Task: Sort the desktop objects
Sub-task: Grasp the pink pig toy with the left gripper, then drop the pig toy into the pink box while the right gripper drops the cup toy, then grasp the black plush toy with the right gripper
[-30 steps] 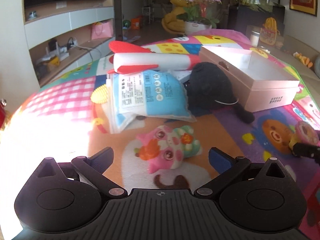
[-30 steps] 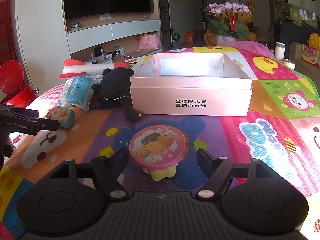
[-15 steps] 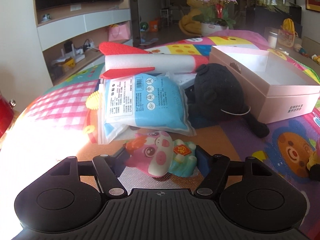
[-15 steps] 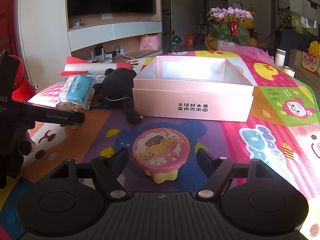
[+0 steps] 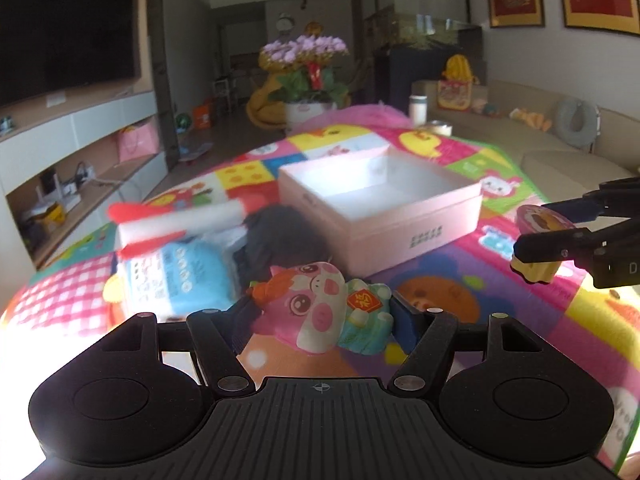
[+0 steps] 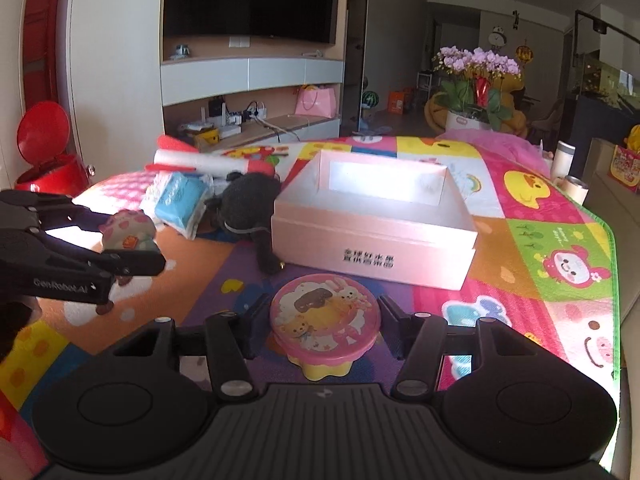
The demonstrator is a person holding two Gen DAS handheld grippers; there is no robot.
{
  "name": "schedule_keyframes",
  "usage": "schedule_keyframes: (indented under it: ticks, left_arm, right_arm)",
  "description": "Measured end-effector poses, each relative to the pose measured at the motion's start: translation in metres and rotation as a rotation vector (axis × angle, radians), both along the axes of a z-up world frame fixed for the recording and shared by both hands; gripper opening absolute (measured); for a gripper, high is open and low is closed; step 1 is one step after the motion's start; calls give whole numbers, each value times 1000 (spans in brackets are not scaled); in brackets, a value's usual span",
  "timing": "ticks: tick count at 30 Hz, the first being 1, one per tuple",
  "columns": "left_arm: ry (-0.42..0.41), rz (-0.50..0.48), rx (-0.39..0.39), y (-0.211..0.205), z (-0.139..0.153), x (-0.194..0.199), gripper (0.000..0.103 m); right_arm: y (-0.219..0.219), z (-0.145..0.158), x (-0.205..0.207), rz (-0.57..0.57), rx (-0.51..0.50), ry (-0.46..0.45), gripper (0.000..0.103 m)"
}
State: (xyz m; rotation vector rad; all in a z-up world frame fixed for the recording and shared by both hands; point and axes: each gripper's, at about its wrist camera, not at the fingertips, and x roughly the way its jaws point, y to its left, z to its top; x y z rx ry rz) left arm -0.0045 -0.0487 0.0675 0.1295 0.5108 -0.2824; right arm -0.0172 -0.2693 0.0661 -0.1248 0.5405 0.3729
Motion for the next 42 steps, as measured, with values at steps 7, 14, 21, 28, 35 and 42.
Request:
schedule_keyframes:
  ticks: [7,14,21,28,35,42]
  left_arm:
    - [-117,-100,-102,-49,45,94,75]
    - [-122,27,-250,-27,86,150,100]
    - [-84,150,-68,23,33,88,103]
    - [113,256,-28,61,-46,38,103]
    - [175,359,-91,84,-64,27,103]
    - [173,368,-154,92,-66,19,103]
  right_arm:
    - [-19,53,27,-114,7,-211,56]
    - [6,45,99,-148,-39,-319,62]
    - [11,18,92,-143,-19,-239,72]
    - [40,3,72,-34,-75,-197,78]
    - [110,-7,73,121,-189,-184,61]
    - [171,-13,119,152,-206,-100,70]
